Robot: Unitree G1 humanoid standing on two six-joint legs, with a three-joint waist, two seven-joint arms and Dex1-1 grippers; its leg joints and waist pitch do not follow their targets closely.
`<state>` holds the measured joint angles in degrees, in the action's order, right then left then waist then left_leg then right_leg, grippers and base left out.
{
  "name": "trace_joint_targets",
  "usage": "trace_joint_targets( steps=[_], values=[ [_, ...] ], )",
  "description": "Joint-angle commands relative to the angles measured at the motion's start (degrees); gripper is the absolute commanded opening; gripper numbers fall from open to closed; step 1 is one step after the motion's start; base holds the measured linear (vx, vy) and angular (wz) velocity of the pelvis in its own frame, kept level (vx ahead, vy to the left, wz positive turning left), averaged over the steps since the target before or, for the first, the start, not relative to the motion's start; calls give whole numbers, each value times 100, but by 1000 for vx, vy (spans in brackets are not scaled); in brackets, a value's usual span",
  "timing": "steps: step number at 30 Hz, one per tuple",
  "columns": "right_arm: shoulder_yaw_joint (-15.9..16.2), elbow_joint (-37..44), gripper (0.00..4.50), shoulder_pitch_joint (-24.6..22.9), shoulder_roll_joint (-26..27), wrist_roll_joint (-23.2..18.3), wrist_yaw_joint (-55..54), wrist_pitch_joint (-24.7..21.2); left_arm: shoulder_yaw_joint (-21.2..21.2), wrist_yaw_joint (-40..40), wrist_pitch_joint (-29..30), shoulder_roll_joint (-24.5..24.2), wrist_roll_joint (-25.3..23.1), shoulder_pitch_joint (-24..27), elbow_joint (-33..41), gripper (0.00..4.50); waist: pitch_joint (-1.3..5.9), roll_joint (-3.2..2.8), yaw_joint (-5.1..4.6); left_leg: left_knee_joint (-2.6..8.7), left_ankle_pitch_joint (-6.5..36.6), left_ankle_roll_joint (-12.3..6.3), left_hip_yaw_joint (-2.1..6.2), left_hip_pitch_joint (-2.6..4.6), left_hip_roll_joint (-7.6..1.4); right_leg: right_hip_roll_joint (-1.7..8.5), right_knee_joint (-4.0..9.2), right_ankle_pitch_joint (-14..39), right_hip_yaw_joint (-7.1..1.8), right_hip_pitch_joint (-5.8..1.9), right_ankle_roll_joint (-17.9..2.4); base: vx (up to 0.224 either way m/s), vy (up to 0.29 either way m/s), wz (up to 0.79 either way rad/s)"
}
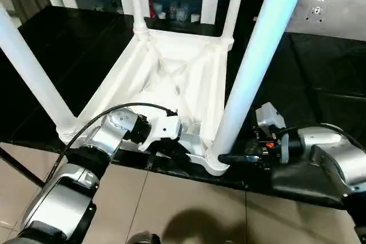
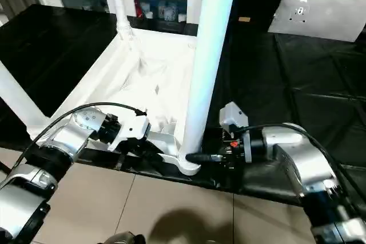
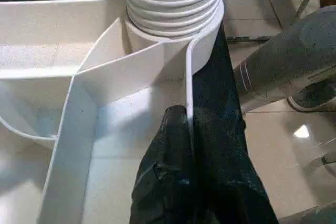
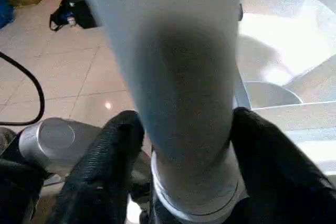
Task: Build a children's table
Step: Rotate leg to tighten
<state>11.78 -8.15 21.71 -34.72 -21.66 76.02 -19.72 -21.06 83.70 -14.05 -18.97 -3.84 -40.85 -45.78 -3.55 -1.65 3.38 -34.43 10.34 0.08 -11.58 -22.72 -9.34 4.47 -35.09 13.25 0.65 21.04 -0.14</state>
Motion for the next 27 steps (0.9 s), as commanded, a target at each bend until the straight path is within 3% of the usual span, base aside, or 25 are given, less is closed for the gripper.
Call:
trace_joint_targets(
  steps=[1, 8, 10, 14, 17, 19, 21, 23, 24, 26, 27],
  values=[
    [74, -54, 248, 64, -49, 53, 126, 52, -165, 203, 27, -9, -62, 131, 17, 0, 411, 74, -5, 375, 632, -554, 151, 197, -438, 414, 288, -332, -127, -140, -1790, 0, 0, 0],
    [184, -133, 208, 120, 22, 64, 293, 43, -55, 166, 270, 3, 54, 157, 59, 0, 381, 79, -10, 388, 709, -552, 151, 199, -439, 414, 309, -181, -127, -130, -1777, 0, 0, 0],
    [184, -50, 202, 35, 61, 17, 277, -11, 21, 95, 498, 52, 147, 170, 135, 0, 376, 55, -10, 396, 689, -542, 154, 205, -448, 411, 300, -224, -126, -124, -1791, 0, 0, 0],
    [56, 272, 198, -200, 314, -77, -304, -283, 148, -553, 951, 242, 83, 29, 124, 0, 358, 56, -9, 410, 756, -512, 154, 204, -445, 409, 320, -130, -135, -119, -1789, 0, 0, 0],
    [-26, 398, 196, -293, 597, 34, -952, -372, 242, -955, 1167, 402, 63, -82, 82, 0, 321, 60, -52, 452, 1154, -314, 163, 228, -431, 412, 402, 489, -144, -73, -1718, 0, 0, 0],
    [-172, 448, 195, -368, 1217, 334, -2234, -592, 439, -1682, 1629, 741, 71, -262, 78, 0, 273, 47, -113, 509, 1495, -59, 192, 210, -418, 412, 444, 1129, -153, -62, -1573, 0, 0, 0],
    [-297, 487, 194, -406, 1779, 510, -3195, -770, 523, -2241, 1919, 1011, 27, -387, 83, 0, 258, 40, -258, 567, 2039, 350, 283, 185, -372, 429, 489, 2121, -118, -63, -1219, 0, 0, 0],
    [-309, 477, 193, -388, 1976, 640, -3545, -797, 557, -2522, 1953, 1128, -8, -439, 30, 0, 274, 69, -327, 567, 2048, 341, 285, 185, -363, 417, 532, 2074, -118, -54, -1079, -21, 11, -9],
    [-377, 454, 193, -338, 2287, 760, -4052, -881, 592, -2810, 2037, 1281, -34, -499, -18, 0, 253, 33, -349, 564, 2087, 300, 263, 216, -364, 407, 556, 1959, -144, 18, -1093, 0, 0, 0],
    [-503, 410, 193, -269, 2590, 810, -4540, -987, 663, -3108, 2094, 1424, -20, -573, -105, 0, 256, 42, -378, 548, 2114, 245, 251, 217, -338, 411, 582, 2015, -155, 29, -1084, 0, 0, 0],
    [-690, 328, 193, -146, 3030, 872, -5241, -1121, 719, -3468, 2138, 1607, -25, -682, -231, 0, 264, 25, -390, 552, 2079, 250, 256, 226, -341, 402, 577, 1966, -157, 48, -1080, 0, 0, 0]
  ],
)
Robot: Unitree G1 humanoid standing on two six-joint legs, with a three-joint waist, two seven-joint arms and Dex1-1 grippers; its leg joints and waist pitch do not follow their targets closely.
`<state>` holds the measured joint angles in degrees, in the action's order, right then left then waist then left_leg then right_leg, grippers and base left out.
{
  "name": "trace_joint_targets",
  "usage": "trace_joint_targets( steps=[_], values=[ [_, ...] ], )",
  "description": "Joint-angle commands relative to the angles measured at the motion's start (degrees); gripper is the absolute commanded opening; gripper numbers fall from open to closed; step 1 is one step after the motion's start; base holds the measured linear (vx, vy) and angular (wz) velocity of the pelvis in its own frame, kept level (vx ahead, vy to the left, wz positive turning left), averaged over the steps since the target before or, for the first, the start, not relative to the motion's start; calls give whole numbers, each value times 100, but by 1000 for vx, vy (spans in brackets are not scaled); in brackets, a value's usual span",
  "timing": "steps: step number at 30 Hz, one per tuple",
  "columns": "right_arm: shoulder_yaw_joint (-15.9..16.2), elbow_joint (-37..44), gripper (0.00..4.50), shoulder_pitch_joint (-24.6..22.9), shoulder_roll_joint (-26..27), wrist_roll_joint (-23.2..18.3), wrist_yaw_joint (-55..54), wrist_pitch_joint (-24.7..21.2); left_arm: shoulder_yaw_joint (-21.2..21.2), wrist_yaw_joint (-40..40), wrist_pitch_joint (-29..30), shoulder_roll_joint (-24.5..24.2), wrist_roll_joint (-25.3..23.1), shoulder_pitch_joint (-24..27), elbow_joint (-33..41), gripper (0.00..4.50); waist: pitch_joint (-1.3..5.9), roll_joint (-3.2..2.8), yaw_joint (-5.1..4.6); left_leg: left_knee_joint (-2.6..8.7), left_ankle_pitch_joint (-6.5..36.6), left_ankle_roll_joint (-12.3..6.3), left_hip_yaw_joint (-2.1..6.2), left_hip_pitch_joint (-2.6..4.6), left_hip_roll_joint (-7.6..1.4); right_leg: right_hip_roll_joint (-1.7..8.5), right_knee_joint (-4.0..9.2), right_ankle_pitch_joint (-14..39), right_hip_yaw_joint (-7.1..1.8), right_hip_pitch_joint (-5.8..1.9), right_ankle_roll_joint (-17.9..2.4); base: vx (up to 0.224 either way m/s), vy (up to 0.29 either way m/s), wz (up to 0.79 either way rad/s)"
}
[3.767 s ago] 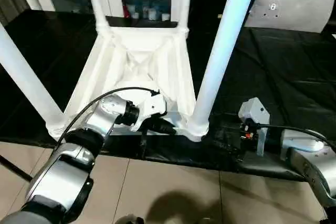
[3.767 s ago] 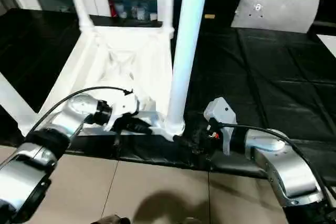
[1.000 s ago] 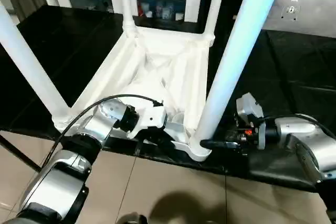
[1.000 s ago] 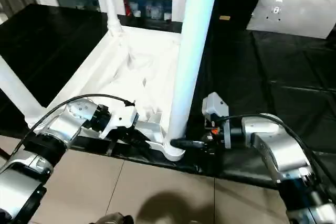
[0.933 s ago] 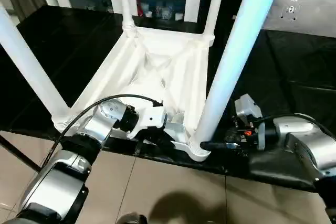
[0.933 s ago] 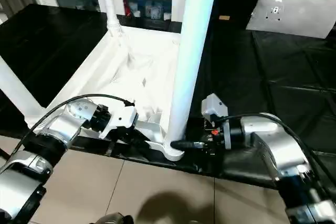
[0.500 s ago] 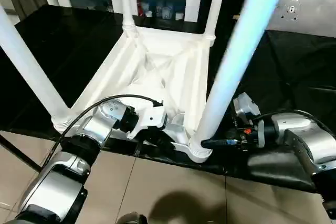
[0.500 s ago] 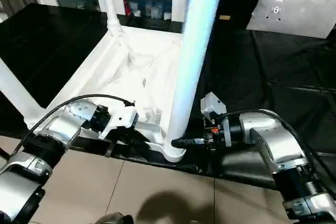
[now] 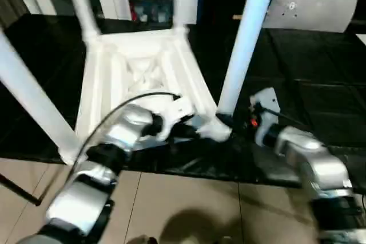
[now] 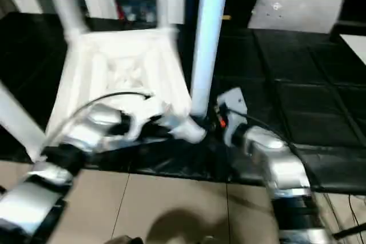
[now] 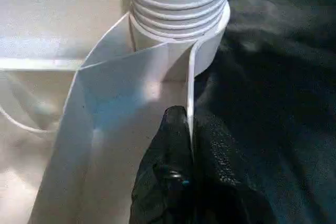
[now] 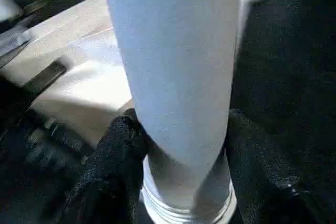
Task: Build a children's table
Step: Rotate leg to tighten
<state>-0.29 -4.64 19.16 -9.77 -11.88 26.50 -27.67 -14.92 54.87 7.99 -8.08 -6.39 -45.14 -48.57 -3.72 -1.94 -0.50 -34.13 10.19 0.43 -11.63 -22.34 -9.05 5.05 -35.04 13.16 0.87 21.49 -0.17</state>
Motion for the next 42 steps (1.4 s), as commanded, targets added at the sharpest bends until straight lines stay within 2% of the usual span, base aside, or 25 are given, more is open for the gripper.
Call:
trace_joint_targets(
  steps=[1, 2, 3, 4, 6, 7, 9, 10, 11, 14, 16, 19, 20, 21, 22, 24, 29, 30, 35, 39, 40, 41, 42],
  values=[
    [454, -50, 193, 151, 693, -87, -555, -377, 126, -715, -53, 587, 205, -287, 9, 0, 289, 59, -15, 517, 2044, 216, 255, 180, -362, 336, 564, 1892, -180, 3, -1085, 0, 0, 0],
    [333, -133, 193, 210, 905, -179, -792, -342, 158, -874, -90, 677, 195, -334, -61, 0, 314, 23, -10, 533, 1854, 208, 274, 155, -372, 336, 531, 1593, -173, -30, -1096, 0, 0, 0],
    [241, -193, 193, 252, 1075, -261, -932, -309, 187, -994, -111, 744, 182, -370, -118, 0, 332, 18, -10, 520, 1692, 148, 250, 162, -379, 320, 518, 1146, -178, -14, -1145, 0, 0, 0],
    [215, -191, 227, 260, 1148, -283, -943, -310, 197, -1038, -87, 774, 161, -381, -132, 0, 334, 14, -15, 517, 1637, 97, 241, 154, -375, 309, 504, 946, -176, -21, -1182, 0, 0, 0],
    [232, -113, 265, 205, 1144, -181, -915, -225, 148, -1071, -77, 764, 56, -357, -148, 0, 351, 12, -1, 487, 1303, -118, 226, 113, -367, 321, 463, 361, -158, -87, -1282, 0, 0, 0],
    [172, -62, 269, 157, 1116, -220, -897, -207, 91, -1008, -92, 713, 5, -316, -133, 0, 360, 6, 18, 467, 1092, -250, 217, 107, -366, 336, 448, 81, -156, -103, -1324, 0, 0, 0],
    [121, 5, 275, 93, 1052, -237, -840, -167, 31, -926, -106, 647, -45, -265, -116, 0, 365, 5, 34, 445, 934, -416, 201, 107, -360, 347, 442, -102, -153, -115, -1382, 0, 0, 0],
    [126, 57, 284, 40, 968, -201, -766, -112, 1, -871, -124, 599, -66, -230, -110, 0, 360, -23, 44, 445, 925, -441, 204, 107, -365, 350, 445, -82, -152, -112, -1384, 0, 0, 0],
    [199, 203, 308, -104, 717, -66, -544, 2, -59, -725, -228, 487, -93, -153, -107, 0, 353, -6, 62, 450, 985, -458, 204, 106, -377, 354, 466, 40, -149, -123, -1354, 0, 0, 0],
    [153, 364, 315, -269, 471, -112, -269, 65, -165, -478, -449, 315, -140, -39, -58, 0, 348, -2, 103, 453, 1021, -494, 207, 102, -385, 356, 471, 169, -154, -136, -1315, 0, 0, 0],
    [151, 535, 350, -462, -7, -211, 364, 226, -321, 111, -880, 25, -136, 183, 102, 0, 333, -3, 94, 466, 1108, -482, 203, 97, -394, 345, 475, 331, -152, -133, -1321, 0, 0, 0],
    [229, 605, 367, -571, -580, -268, 1071, 386, -425, 853, -1159, -253, -34, 418, 310, 0, 331, 21, 91, 465, 1187, -518, 210, 86, -405, 363, 489, 470, -154, -148, -1339, 0, 0, 0],
    [263, 611, 367, -587, -721, -261, 1237, 451, -447, 1002, -1227, -317, -11, 463, 351, 0, 332, 6, 92, 468, 1231, -507, 202, 107, -414, 359, 492, 542, -156, -124, -1357, 0, 0, 0],
    [384, 683, 367, -671, -1117, -300, 1870, 704, -505, 1379, -1348, -492, 57, 558, 419, 0, 330, 6, 90, 471, 1294, -491, 203, 108, -414, 355, 491, 618, -152, -118, -1370, 0, 0, 0],
    [384, 683, 367, -671, -1117, -300, 1870, 704, -505, 1379, -1348, -492, 57, 558, 419, 0, 332, 3, 103, 472, 1343, -479, 205, 119, -426, 360, 491, 646, -151, -122, -1369, 0, 0, 0],
    [439, 742, 367, -720, -1442, -418, 2508, 801, -530, 1767, -1392, -632, 184, 605, 459, 0, 326, 3, 115, 474, 1344, -480, 193, 124, -430, 357, 491, 652, -163, -109, -1389, 0, 0, 0],
    [568, 552, 367, -605, -2087, -685, 3817, 954, -622, 2673, -1417, -941, 376, 660, 652, 0, 347, 16, 217, 439, 998, -660, 170, 120, -451, 364, 412, 97, -139, -137, -1562, 0, 0, 0],
    [633, 478, 342, -549, -2208, -743, 4070, 966, -634, 2844, -1426, -993, 397, 669, 702, 0, 354, 7, 239, 427, 923, -716, 159, 126, -456, 362, 396, -12, -134, -129, -1613, 0, 0, 0],
    [876, 213, 296, -325, -2415, -776, 4692, 964, -774, 3303, -1516, -1133, 411, 681, 828, 0, 364, 2, 281, 411, 831, -773, 150, 131, -460, 362, 372, -69, -119, -116, -1687, 0, 0, 0],
    [950, -62, 263, -110, -2350, -812, 4945, 1010, -838, 3460, -1525, -1176, 424, 676, 912, 0, 360, 4, 301, 418, 924, -684, 147, 142, -464, 370, 379, 102, -120, -110, -1718, 0, 0, 0],
    [961, -87, 252, -80, -2331, -839, 4990, 1007, -842, 3473, -1521, -1177, 424, 675, 927, 0, 360, 95, 299, 417, 916, -694, 134, 141, -464, 361, 384, 106, -120, -113, -1706, 0, 0, 0],
    [966, -97, 244, -68, -2324, -857, 5016, 998, -841, 3481, -1516, -1177, 425, 675, 934, 0, 363, 57, 326, 413, 843, -703, 143, 130, -464, 377, 363, 101, -125, -115, -1696, 0, 0, 0],
    [966, -97, 244, -68, -2324, -857, 5016, 998, -841, 3481, -1516, -1177, 425, 675, 934, 0, 361, 45, 330, 415, 830, -699, 144, 132, -470, 381, 364, 116, -125, -108, -1686, 0, 0, 0]
  ],
)
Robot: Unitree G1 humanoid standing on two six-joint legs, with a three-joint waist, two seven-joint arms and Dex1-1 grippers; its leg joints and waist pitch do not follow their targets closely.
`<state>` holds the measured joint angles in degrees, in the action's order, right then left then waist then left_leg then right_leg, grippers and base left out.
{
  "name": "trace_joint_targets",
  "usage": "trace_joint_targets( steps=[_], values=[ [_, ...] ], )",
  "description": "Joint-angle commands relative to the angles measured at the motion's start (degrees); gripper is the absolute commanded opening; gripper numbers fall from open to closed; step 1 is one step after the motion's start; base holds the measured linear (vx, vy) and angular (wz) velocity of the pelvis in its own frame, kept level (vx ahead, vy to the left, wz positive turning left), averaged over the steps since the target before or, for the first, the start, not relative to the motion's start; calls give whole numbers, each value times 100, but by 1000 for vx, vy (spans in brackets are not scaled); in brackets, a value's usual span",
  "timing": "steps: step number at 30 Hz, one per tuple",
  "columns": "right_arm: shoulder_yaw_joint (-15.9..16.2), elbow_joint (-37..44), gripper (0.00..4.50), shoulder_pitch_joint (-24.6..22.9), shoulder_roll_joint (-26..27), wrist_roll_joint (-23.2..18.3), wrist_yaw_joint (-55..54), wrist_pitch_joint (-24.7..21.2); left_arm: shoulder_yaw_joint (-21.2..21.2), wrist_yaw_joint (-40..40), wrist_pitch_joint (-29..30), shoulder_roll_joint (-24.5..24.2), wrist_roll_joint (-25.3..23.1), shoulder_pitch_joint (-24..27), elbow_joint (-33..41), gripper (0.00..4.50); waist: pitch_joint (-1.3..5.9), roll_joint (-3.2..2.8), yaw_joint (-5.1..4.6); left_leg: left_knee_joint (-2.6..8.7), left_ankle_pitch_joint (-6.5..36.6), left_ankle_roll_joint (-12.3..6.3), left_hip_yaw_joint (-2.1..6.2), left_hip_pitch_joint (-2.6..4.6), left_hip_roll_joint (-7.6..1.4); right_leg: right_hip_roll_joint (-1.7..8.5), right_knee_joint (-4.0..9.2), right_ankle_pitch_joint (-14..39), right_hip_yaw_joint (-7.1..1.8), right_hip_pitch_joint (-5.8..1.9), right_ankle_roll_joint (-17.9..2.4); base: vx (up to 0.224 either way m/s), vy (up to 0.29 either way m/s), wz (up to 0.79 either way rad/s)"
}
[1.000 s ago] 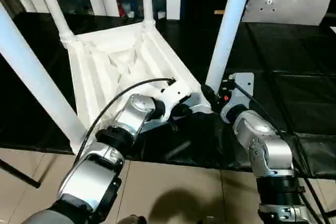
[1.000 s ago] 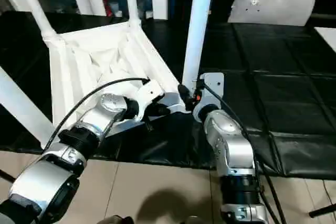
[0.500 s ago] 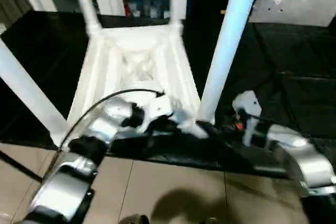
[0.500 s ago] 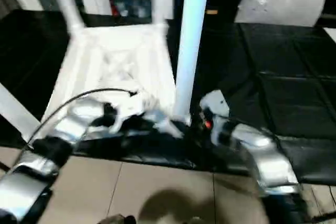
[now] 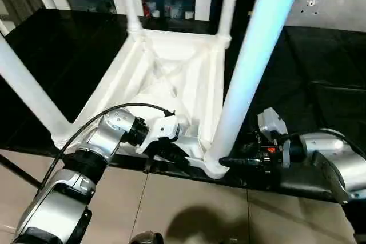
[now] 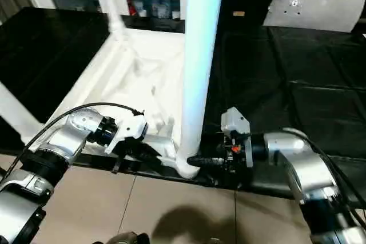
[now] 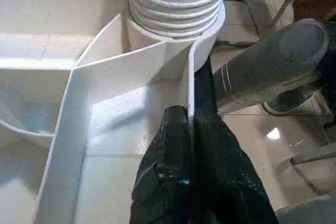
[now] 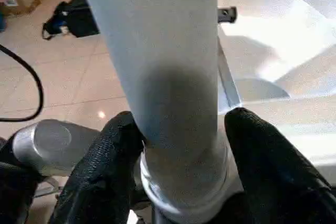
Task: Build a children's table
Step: Rotate leg to tighten
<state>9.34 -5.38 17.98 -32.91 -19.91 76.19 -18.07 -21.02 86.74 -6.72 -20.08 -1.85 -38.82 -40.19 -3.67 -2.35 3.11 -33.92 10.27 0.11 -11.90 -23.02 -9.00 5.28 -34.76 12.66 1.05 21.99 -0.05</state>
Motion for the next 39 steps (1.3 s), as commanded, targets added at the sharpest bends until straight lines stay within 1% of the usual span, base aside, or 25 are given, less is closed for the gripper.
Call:
trace_joint_targets(
  steps=[1, 4, 9, 11, 14, 15, 16, 17, 18, 19, 20, 21, 22, 23, 24, 26, 28, 29, 31, 33, 34, 36, 37, 38, 39],
  values=[
    [41, -59, 237, 89, 11, -86, 118, 39, -227, 315, -34, 25, -26, 38, 110, 0, 357, 85, -23, 394, 834, -651, 169, 214, -476, 348, 339, 172, -141, -149, -1695, 0, 0, 0],
    [108, -103, 205, 103, 23, -112, 206, 24, -224, 330, -17, 23, -12, 37, 115, 0, 358, 99, -10, 390, 770, -653, 165, 209, -469, 342, 323, 45, -141, -156, -1716, 0, 0, 0],
    [85, 5, 191, -13, 108, -295, 228, -210, -195, 253, 83, 20, -10, 51, 101, 0, 379, 82, 8, 374, 731, -674, 168, 210, -464, 354, 314, 28, -139, -173, -1726, 0, 0, 0],
    [71, 37, 191, -40, 129, -327, 202, -251, -187, 220, 103, 20, -12, 54, 96, 0, 373, 95, 4, 376, 732, -668, 164, 205, -463, 348, 317, 19, -138, -168, -1729, 0, 0, 0],
    [30, 266, 191, -210, 332, -375, -244, -513, -100, -181, 343, 113, -88, -21, 10, 0, 364, 105, 9, 387, 791, -624, 167, 199, -461, 349, 332, 155, -142, -169, -1708, 0, 0, 0],
    [-9, 345, 191, -272, 595, -245, -841, -656, 23, -613, 613, 253, -116, -114, -71, 0, 359, 93, -2, 396, 822, -603, 159, 202, -463, 344, 332, 206, -147, -148, -1707, 0, 0, 0],
    [-47, 309, 191, -252, 877, -40, -1449, -707, 128, -998, 832, 393, -128, -194, -123, 0, 349, 76, -30, 422, 1076, -427, 182, 215, -444, 342, 371, 648, -145, -134, -1656, 0, 0, 0],
    [-91, 263, 191, -224, 1060, 60, -1805, -732, 169, -1193, 911, 472, -140, -231, -138, 0, 333, 89, -56, 439, 1230, -331, 174, 223, -439, 340, 401, 900, -153, -116, -1611, 0, 0, 0],
    [-113, 240, 191, -211, 1150, 109, -1981, -744, 190, -1289, 951, 511, -146, -250, -145, 0, 301, 92, -103, 463, 1565, -96, 205, 226, -424, 362, 452, 1498, -163, -96, -1484, 0, 0, 0],
    [-268, 74, 191, -85, 1699, 340, -3002, -897, 316, -1972, 1237, 774, -206, -371, -191, 0, 285, 104, -191, 497, 1785, 117, 248, 193, -411, 368, 463, 2026, -153, -115, -1310, -54, 2, -8],
    [-310, 33, 191, -48, 1834, 391, -3250, -945, 352, -2160, 1299, 846, -220, -403, -207, 0, 285, 104, -191, 497, 1785, 117, 248, 193, -411, 368, 463, 2026, -153, -115, -1310, -52, 15, -17],
    [-350, -44, 191, 35, 2082, 505, -3674, -1002, 408, -2467, 1436, 997, -232, -461, -218, 0, 283, 71, -316, 526, 2143, 404, 313, 191, -391, 362, 479, 2533, -132, -90, -1086, -52, 15, -17],
    [-355, -55, 191, 47, 2120, 523, -3735, -1010, 415, -2511, 1457, 1020, -232, -469, -219, 0, 295, 106, -391, 541, 2219, 426, 327, 187, -384, 343, 510, 2479, -129, -95, -1003, -46, 23, -18],
    [-407, -127, 191, 132, 2353, 621, -4127, -1057, 462, -2765, 1575, 1154, -229, -522, -228, 0, 298, 102, -403, 541, 2221, 412, 319, 197, -389, 336, 514, 2367, -140, -90, -996, 0, 0, 0],
    [-492, -216, 191, 233, 2622, 713, -4587, -1112, 520, -3044, 1697, 1298, -224, -581, -245, 0, 297, 85, -449, 524, 2214, 372, 286, 215, -381, 325, 528, 2114, -170, -33, -1074, 0, 0, 0],
    [-600, -351, 191, 382, 2956, 819, -5216, -1160, 597, -3517, 1781, 1500, -261, -680, -314, 0, 331, 89, -471, 498, 1931, 247, 273, 181, -361, 324, 513, 1678, -175, -76, -1155, 0, 0, 0],
    [-735, -457, 191, 478, 3223, 813, -5614, -1152, 705, -3917, 1839, 1671, -287, -757, -388, 0, 334, 92, -469, 476, 1806, 128, 235, 210, -352, 302, 527, 1480, -182, -49, -1204, 0, 0, 0],
    [-849, -565, 247, 562, 3465, 731, -5840, -1084, 804, -4338, 1853, 1856, -317, -837, -461, 0, 346, 83, -463, 456, 1691, 65, 225, 195, -348, 304, 519, 1357, -189, -64, -1234, 0, 0, 0],
    [-821, -572, 261, 585, 3539, 910, -5969, -898, 829, -4509, 1776, 1965, -368, -880, -532, 0, 368, 80, -420, 445, 1462, -29, 222, 189, -358, 296, 498, 985, -182, -93, -1269, 0, 0, 0],
    [-923, -537, 275, 556, 3557, 904, -6043, -884, 801, -4576, 1697, 1968, -445, -873, -565, 0, 394, 80, -379, 401, 962, -268, 198, 175, -352, 287, 427, 163, -176, -129, -1380, 0, 0, 0],
    [-957, -490, 288, 491, 3447, 932, -5989, -847, 778, -4516, 1696, 1913, -462, -834, -539, 0, 401, 79, -373, 391, 838, -339, 198, 159, -346, 292, 407, -4, -171, -151, -1410, 0, 0, 0],
    [-942, -447, 303, 432, 3337, 997, -5904, -782, 758, -4455, 1699, 1856, -466, -799, -509, 0, 434, 79, -335, 341, 447, -621, 187, 138, -341, 303, 347, -580, -159, -180, -1503, 0, 0, 0],
    [-977, -401, 303, 358, 3225, 1024, -5867, -729, 716, -4356, 1682, 1770, -474, -758, -492, 0, 412, 80, -320, 346, 504, -689, 182, 129, -342, 306, 361, -496, -151, -167, -1514, 0, 0, 0],
    [-984, -396, 327, 349, 3212, 1022, -5861, -727, 710, -4342, 1680, 1759, -475, -753, -490, 0, 412, 80, -320, 346, 504, -689, 182, 129, -342, 306, 361, -496, -151, -167, -1514, 0, 0, 0],
    [-1040, -317, 340, 248, 3030, 980, -5674, -678, 630, -4141, 1592, 1617, -496, -691, -485, 0, 390, 78, -294, 363, 737, -649, 185, 149, -355, 312, 407, -53, -151, -159, -1480, 0, 0, 0]
  ],
)
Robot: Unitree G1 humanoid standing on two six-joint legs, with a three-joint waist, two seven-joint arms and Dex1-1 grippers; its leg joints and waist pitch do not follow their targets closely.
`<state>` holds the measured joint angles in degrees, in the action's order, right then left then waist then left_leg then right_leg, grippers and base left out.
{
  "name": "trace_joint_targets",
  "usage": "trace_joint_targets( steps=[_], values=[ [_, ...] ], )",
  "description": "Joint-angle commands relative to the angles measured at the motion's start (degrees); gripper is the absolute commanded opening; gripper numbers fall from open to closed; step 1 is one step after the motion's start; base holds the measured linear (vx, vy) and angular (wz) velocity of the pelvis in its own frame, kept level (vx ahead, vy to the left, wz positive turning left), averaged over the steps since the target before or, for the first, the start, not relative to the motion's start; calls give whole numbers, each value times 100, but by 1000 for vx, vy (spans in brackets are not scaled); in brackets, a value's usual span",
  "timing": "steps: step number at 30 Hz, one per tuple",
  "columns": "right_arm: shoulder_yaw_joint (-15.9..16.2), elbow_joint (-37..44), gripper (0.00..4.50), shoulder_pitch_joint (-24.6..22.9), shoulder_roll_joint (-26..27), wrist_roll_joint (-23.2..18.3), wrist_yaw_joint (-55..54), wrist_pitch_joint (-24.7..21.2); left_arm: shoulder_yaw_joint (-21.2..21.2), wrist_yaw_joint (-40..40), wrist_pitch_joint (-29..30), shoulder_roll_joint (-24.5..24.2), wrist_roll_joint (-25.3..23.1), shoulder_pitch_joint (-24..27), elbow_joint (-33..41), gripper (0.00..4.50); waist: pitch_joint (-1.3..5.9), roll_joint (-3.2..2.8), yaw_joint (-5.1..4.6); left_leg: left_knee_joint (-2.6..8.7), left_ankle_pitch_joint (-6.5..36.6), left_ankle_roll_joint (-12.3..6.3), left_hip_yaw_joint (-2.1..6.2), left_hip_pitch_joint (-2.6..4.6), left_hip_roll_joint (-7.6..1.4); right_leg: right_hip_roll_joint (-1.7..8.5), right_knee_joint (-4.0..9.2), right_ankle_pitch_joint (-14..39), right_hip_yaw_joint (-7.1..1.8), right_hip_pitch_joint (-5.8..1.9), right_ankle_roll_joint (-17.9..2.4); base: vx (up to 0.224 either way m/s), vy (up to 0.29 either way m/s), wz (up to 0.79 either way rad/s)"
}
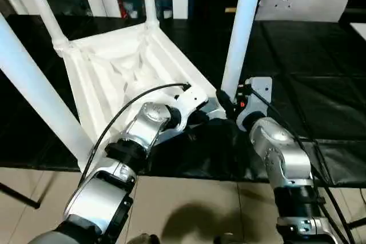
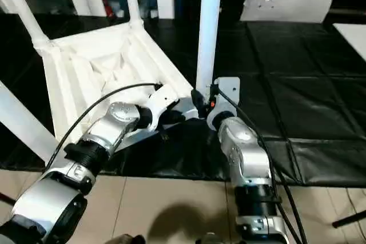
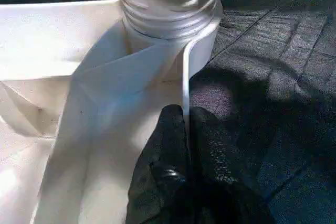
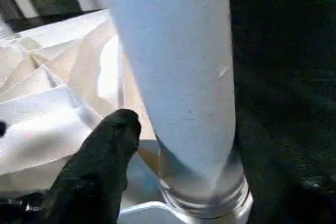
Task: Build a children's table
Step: Rotate leg to tighten
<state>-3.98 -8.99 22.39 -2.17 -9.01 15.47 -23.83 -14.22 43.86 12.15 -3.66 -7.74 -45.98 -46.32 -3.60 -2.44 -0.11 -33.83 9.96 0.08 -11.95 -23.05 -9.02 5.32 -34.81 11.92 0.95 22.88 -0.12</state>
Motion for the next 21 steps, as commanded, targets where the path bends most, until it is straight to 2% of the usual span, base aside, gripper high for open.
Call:
trace_joint_targets(
  steps=[1, 3, 4, 5, 7, 8, 10, 12, 14, 17, 18, 21],
  values=[
    [276, 92, 345, -246, -202, -144, 574, -72, -91, 316, -344, -125, 74, 79, 160, 0, 379, 83, 38, 363, 845, -618, 191, 158, -358, 304, 425, 180, -140, -250, -1448, 0, 0, 0],
    [271, 122, 357, -278, -305, -165, 688, -50, -116, 426, -376, -189, 59, 115, 182, 0, 370, 83, 49, 379, 966, -552, 198, 164, -371, 295, 437, 410, -145, -245, -1389, 0, 0, 0],
    [309, 186, 371, -331, -599, -209, 1061, 39, -177, 696, -452, -349, 38, 203, 233, 0, 372, 82, 40, 381, 962, -512, 197, 162, -372, 296, 435, 437, -146, -238, -1399, 0, 0, 0],
    [331, 236, 383, -362, -808, -247, 1348, 97, -225, 890, -541, -469, 30, 266, 262, 0, 369, 97, 42, 382, 1000, -505, 207, 147, -371, 299, 435, 473, -138, -269, -1392, 0, 0, 0],
    [342, 293, 393, -385, -1051, -291, 1693, 177, -282, 1180, -669, -614, 50, 347, 305, 0, 363, 83, 47, 377, 1017, -536, 199, 157, -381, 303, 439, 451, -151, -256, -1412, 0, 0, 0],
    [358, 313, 393, -384, -1176, -304, 1868, 208, -309, 1328, -748, -678, 66, 382, 323, 0, 364, 110, 41, 368, 1003, -550, 185, 157, -371, 290, 435, 424, -148, -247, -1431, 0, 0, 0],
    [540, 378, 393, -410, -1635, -300, 2613, 451, -416, 1873, -1045, -885, 148, 487, 388, 0, 365, 103, 59, 363, 998, -579, 192, 150, -376, 304, 427, 431, -145, -264, -1450, 0, 0, 0],
    [768, 447, 393, -447, -2123, -370, 3551, 746, -555, 2493, -1381, -1109, 235, 567, 432, 0, 366, 124, 70, 354, 960, -638, 181, 164, -394, 304, 412, 336, -150, -252, -1480, 0, 0, 0],
    [830, 465, 393, -455, -2266, -422, 3870, 825, -604, 2659, -1432, -1182, 228, 575, 427, 0, 367, 107, 101, 351, 968, -672, 175, 179, -408, 308, 400, 317, -152, -243, -1510, 0, 0, 0],
    [965, 448, 393, -436, -2535, -588, 4549, 1063, -699, 3072, -1675, -1328, 256, 608, 482, 0, 364, 119, 168, 351, 984, -682, 170, 186, -428, 309, 385, 344, -142, -237, -1557, 0, 0, 0],
    [982, 431, 377, -425, -2580, -630, 4689, 1078, -706, 3142, -1688, -1348, 269, 609, 486, 0, 364, 108, 196, 350, 943, -681, 161, 203, -436, 302, 375, 291, -144, -219, -1591, 0, 0, 0],
    [1175, 318, 367, -293, -2804, -816, 5449, 990, -825, 3621, -1825, -1503, 319, 620, 569, 0, 373, 150, 236, 343, 874, -698, 161, 191, -437, 304, 341, 175, -130, -237, -1658, 0, 0, 0]
  ],
)
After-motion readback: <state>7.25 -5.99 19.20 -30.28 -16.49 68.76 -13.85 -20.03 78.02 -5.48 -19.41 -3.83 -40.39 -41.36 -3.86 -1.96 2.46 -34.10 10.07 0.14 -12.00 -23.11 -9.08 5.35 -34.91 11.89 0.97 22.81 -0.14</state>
